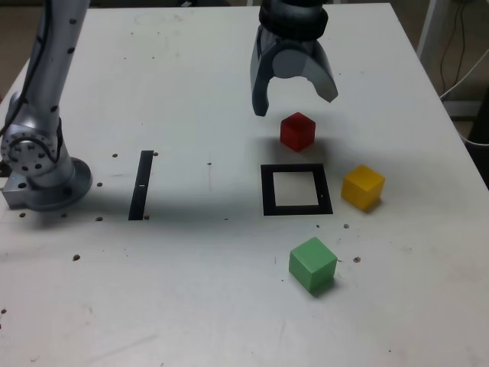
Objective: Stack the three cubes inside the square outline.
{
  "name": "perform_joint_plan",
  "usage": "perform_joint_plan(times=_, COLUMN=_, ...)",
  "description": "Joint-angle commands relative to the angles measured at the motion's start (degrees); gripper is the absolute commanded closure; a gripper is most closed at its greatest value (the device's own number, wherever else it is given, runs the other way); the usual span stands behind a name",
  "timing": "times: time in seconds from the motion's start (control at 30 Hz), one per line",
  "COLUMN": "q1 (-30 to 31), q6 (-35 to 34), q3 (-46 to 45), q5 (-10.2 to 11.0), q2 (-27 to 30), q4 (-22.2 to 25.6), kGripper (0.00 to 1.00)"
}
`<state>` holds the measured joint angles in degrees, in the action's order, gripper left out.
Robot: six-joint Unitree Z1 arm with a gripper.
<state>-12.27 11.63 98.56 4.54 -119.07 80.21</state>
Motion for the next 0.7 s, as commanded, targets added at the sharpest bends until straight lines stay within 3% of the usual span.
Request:
perform_joint_plan(times=0.0, q1=-0.3, q6=0.5, q3=0.9, q5=0.1, q2=-0.8, q4=0.2, kGripper=0.0)
perform_joint_plan(times=0.4, q1=-1.2, q6=3.3, q3=0.8, q5=1.0, q2=-1.4, q4=0.3, kGripper=0.01)
perform_joint_plan(times=0.67, q1=-1.3, q6=10.5, q3=0.4, q5=3.8, q2=-0.8, q4=0.0, kGripper=0.01)
